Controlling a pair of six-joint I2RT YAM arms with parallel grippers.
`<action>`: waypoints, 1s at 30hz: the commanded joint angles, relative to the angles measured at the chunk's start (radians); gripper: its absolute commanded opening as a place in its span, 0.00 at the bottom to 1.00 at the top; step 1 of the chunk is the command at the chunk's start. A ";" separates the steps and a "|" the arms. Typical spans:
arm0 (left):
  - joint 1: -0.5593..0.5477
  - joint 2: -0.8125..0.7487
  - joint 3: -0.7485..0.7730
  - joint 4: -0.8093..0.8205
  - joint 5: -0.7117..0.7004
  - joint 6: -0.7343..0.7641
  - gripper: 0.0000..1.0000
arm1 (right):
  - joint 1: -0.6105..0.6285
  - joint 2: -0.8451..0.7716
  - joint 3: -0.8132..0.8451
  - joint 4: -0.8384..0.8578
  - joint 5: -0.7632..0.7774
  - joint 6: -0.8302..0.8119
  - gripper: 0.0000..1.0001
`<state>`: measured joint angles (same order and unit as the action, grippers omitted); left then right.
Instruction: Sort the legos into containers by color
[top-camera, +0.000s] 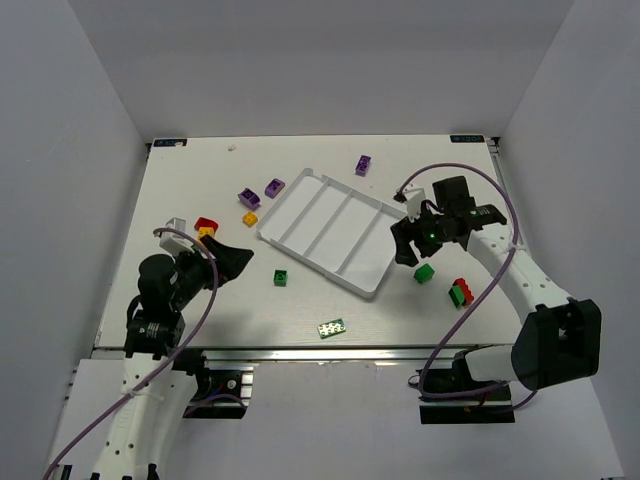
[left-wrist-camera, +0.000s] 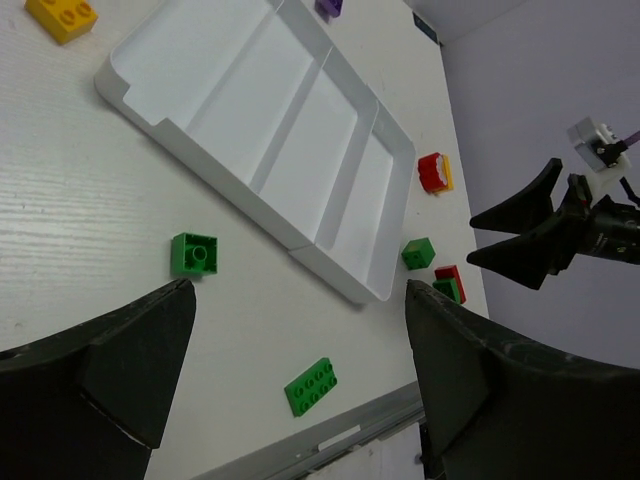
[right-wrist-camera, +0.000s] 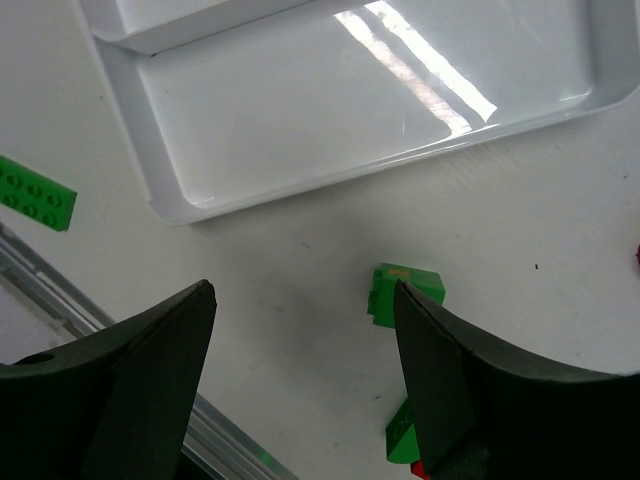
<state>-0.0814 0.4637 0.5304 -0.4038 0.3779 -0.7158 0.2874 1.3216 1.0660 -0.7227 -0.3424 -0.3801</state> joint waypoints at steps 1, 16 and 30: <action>0.003 0.019 -0.016 0.101 -0.007 -0.004 0.94 | -0.005 0.001 0.040 0.080 0.057 0.063 0.76; 0.003 0.142 0.003 0.115 -0.039 -0.070 0.94 | -0.197 0.091 -0.037 -0.011 0.053 -0.348 0.72; 0.005 0.227 0.046 0.112 0.019 -0.050 0.94 | -0.326 0.111 -0.105 -0.265 -0.247 -1.487 0.79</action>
<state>-0.0814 0.6804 0.5232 -0.3038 0.3729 -0.7818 0.0093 1.4235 0.9249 -0.8597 -0.4812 -1.4395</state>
